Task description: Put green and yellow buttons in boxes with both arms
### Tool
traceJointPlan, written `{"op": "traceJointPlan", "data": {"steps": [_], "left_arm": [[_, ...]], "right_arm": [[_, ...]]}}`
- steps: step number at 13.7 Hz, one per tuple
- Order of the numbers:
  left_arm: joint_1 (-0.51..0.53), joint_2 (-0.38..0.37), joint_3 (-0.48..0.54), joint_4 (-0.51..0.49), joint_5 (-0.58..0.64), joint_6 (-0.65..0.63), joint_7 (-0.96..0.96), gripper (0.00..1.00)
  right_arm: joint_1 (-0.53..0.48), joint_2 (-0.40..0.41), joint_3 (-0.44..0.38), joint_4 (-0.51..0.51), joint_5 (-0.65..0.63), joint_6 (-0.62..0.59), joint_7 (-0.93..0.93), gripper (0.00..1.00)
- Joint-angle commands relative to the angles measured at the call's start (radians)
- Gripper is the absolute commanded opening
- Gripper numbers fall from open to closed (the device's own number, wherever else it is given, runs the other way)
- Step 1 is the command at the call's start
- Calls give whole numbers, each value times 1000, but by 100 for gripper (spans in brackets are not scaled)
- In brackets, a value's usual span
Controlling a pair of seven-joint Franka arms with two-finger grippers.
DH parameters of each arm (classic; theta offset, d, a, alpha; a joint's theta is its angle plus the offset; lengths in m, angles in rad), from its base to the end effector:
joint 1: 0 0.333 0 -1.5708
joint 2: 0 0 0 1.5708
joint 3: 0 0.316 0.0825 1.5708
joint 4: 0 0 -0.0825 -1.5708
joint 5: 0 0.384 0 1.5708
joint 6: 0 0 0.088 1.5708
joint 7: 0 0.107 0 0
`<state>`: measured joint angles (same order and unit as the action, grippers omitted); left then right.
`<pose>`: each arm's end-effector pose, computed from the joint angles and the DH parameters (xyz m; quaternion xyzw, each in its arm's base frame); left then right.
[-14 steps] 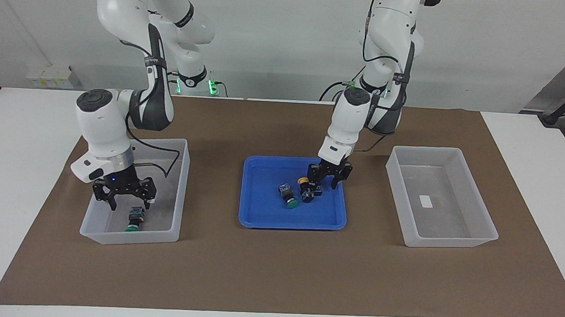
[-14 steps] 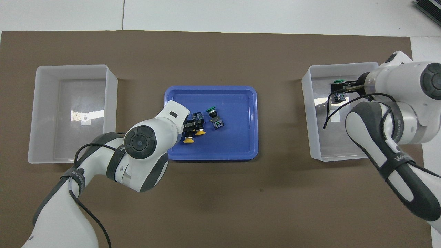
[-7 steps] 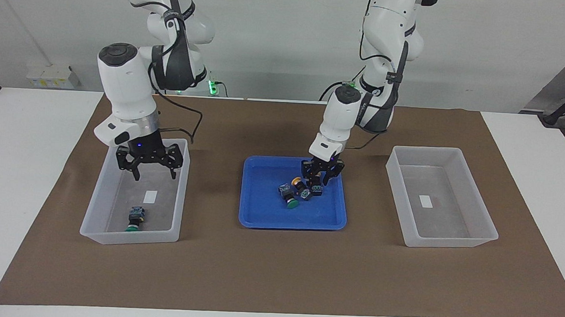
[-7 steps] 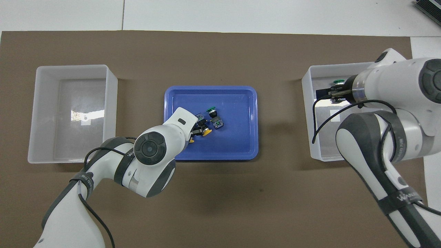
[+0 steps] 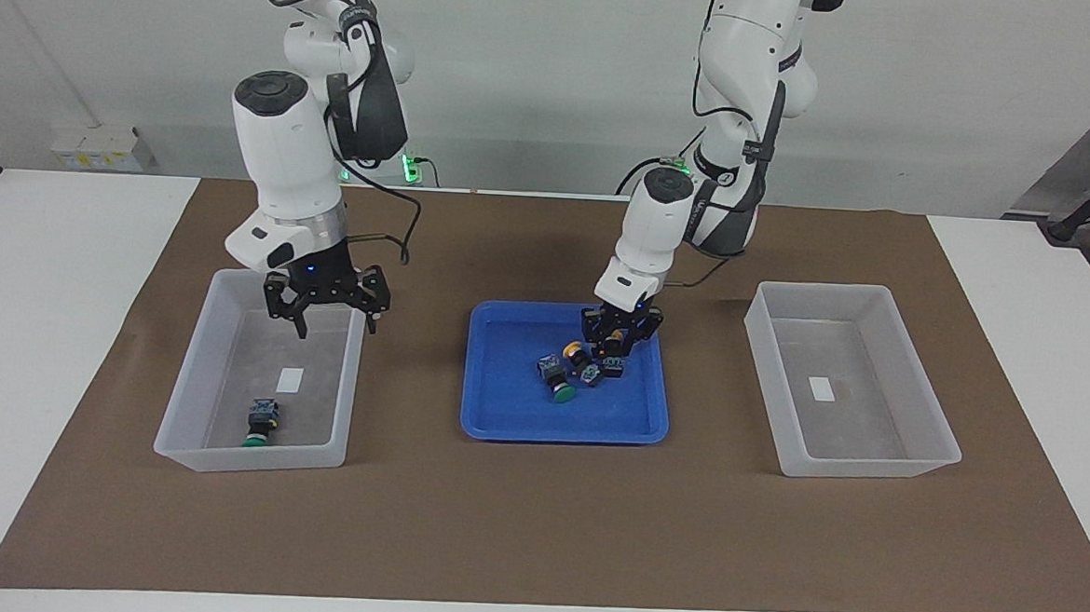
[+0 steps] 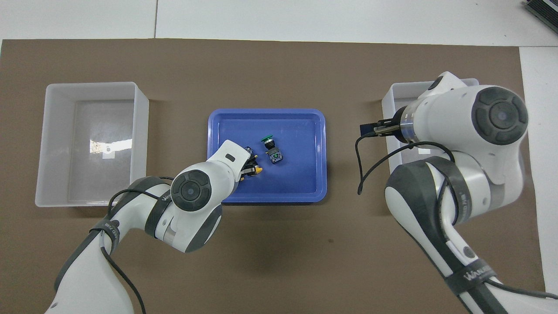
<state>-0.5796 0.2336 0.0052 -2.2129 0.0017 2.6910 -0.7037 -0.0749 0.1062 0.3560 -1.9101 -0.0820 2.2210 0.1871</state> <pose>0.4818 -0.3119 0.2967 0.9905 0.0633 0.0985 0.0719 0.5833 0.1595 0.4645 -0.9921 -0.0651 -0.1067 0.0082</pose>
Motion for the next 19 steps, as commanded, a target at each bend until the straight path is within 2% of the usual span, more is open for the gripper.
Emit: {"op": "traceJointPlan", "data": {"steps": [1,3,4,7,11,13,15,17,19], "left_arm": [[-8,-10,13,-2,-9,-14,6,10],[-3,-10,13,12,-9,-19,7,0],[0,-10,13,34,-9,-46,7,0],[29,-22,16,142,-8,-201,9,0],[87,-89,16,248,-8,-428,53,0],[136,-134,16,286,-9,-561,142,0],[199,-140,15,323,-11,-686,264,0],[253,-160,18,323,-11,-691,346,0],[314,-161,19,322,-11,-688,450,0]], "right_arm": [[52,19,6,-16,18,46,72,100],[89,44,6,-18,18,83,74,100],[98,53,6,-18,18,97,77,100],[159,95,6,-18,18,163,138,100],[217,153,4,-20,18,251,149,100],[233,194,4,-20,7,342,153,100],[262,233,3,-18,-4,382,153,100],[287,250,0,-18,-25,411,149,100],[309,291,0,-3,-118,414,169,100]]}}
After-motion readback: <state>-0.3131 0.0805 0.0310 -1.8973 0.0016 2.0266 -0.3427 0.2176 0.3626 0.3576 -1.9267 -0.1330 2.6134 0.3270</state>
